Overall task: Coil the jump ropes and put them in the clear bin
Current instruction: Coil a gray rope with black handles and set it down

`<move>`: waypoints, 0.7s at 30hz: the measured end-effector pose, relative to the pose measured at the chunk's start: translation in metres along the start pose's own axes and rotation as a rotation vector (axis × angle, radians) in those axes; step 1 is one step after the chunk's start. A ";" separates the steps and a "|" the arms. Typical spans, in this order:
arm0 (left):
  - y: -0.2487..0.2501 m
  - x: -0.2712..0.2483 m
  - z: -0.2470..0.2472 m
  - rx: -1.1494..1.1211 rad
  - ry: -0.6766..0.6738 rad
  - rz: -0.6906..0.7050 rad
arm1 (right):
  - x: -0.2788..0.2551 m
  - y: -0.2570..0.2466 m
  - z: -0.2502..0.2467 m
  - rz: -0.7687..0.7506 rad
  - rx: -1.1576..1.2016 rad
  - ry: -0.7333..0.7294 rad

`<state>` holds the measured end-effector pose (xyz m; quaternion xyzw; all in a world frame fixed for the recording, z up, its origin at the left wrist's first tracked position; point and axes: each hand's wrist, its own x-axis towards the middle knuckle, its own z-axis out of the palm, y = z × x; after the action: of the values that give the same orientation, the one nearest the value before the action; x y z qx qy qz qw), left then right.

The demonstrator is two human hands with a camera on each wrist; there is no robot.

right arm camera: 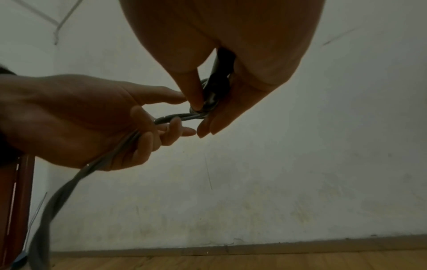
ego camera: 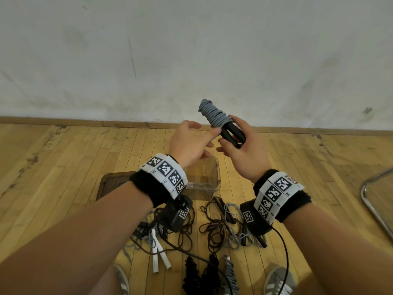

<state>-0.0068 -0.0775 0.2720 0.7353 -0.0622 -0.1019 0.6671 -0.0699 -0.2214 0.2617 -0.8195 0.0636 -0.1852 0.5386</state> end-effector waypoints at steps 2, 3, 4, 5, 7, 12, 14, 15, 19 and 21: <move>0.000 -0.001 0.000 0.004 -0.009 0.019 | 0.000 -0.001 -0.001 -0.016 -0.031 0.013; 0.000 -0.001 0.000 -0.002 -0.016 0.028 | 0.000 0.000 -0.001 -0.030 -0.052 0.025; 0.002 -0.003 0.000 -0.017 -0.023 0.036 | 0.001 0.000 -0.001 -0.044 -0.079 0.041; 0.003 -0.004 0.000 -0.037 -0.033 0.043 | 0.002 0.002 -0.001 -0.053 -0.112 0.059; 0.005 -0.006 0.001 -0.078 -0.065 0.047 | 0.004 0.006 -0.001 -0.061 -0.192 0.089; 0.006 -0.008 0.003 -0.126 -0.114 0.029 | 0.003 0.004 0.002 -0.117 -0.273 0.062; 0.006 -0.009 0.003 -0.137 -0.101 0.020 | -0.001 0.001 0.004 -0.146 -0.200 0.025; 0.006 -0.009 0.003 -0.142 -0.092 0.016 | -0.002 -0.001 0.005 -0.152 -0.169 0.007; 0.005 -0.009 0.001 -0.152 -0.050 0.006 | -0.004 -0.004 0.007 -0.176 -0.206 -0.037; 0.005 -0.009 0.001 -0.148 -0.037 0.008 | -0.005 -0.004 0.008 -0.190 -0.178 -0.064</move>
<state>-0.0161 -0.0772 0.2777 0.6817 -0.0696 -0.1172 0.7188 -0.0716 -0.2117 0.2617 -0.8718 -0.0155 -0.2030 0.4455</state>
